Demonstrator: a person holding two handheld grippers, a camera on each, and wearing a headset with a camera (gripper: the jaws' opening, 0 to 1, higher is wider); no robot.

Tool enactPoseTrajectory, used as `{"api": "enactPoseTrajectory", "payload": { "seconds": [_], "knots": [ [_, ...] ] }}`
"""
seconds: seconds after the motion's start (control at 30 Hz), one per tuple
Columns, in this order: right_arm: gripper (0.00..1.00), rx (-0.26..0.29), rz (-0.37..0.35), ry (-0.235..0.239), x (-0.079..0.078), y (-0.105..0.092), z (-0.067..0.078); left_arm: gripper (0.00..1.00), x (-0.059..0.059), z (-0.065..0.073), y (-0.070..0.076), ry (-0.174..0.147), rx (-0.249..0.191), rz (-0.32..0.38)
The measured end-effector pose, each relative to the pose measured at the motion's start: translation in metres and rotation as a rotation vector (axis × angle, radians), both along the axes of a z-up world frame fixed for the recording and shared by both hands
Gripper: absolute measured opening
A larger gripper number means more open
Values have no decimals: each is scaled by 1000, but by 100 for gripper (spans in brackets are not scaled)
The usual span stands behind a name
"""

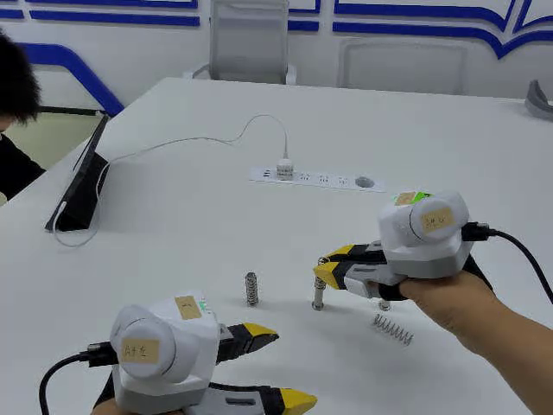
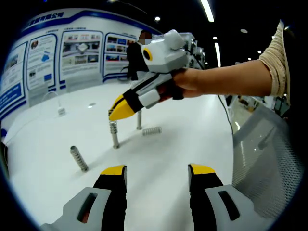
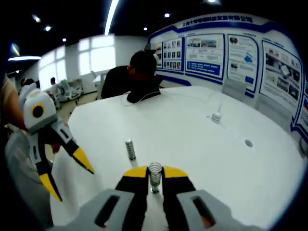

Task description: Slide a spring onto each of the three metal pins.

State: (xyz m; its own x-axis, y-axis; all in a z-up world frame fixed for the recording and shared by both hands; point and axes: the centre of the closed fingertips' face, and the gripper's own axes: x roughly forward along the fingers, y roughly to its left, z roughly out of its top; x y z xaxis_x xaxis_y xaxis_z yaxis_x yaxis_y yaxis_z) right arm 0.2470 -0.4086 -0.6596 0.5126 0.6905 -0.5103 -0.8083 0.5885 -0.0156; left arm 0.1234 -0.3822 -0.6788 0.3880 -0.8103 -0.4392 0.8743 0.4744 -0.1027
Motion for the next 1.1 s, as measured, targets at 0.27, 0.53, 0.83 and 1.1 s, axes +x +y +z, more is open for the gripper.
{"api": "enactPoseTrajectory", "payload": {
  "seconds": [0.27,0.53,0.83,1.1],
  "knots": [
    [12,-11,0,16,-1,2,-12,51,0,-1,0,3,2,0],
    [12,-26,-8,36,0,1,-23,51,0,-1,1,4,4,4],
    [12,-42,-13,48,0,1,-32,51,-1,-1,1,8,6,5],
    [12,-46,-22,62,0,1,-37,51,0,-1,2,8,5,10]
  ]
}}
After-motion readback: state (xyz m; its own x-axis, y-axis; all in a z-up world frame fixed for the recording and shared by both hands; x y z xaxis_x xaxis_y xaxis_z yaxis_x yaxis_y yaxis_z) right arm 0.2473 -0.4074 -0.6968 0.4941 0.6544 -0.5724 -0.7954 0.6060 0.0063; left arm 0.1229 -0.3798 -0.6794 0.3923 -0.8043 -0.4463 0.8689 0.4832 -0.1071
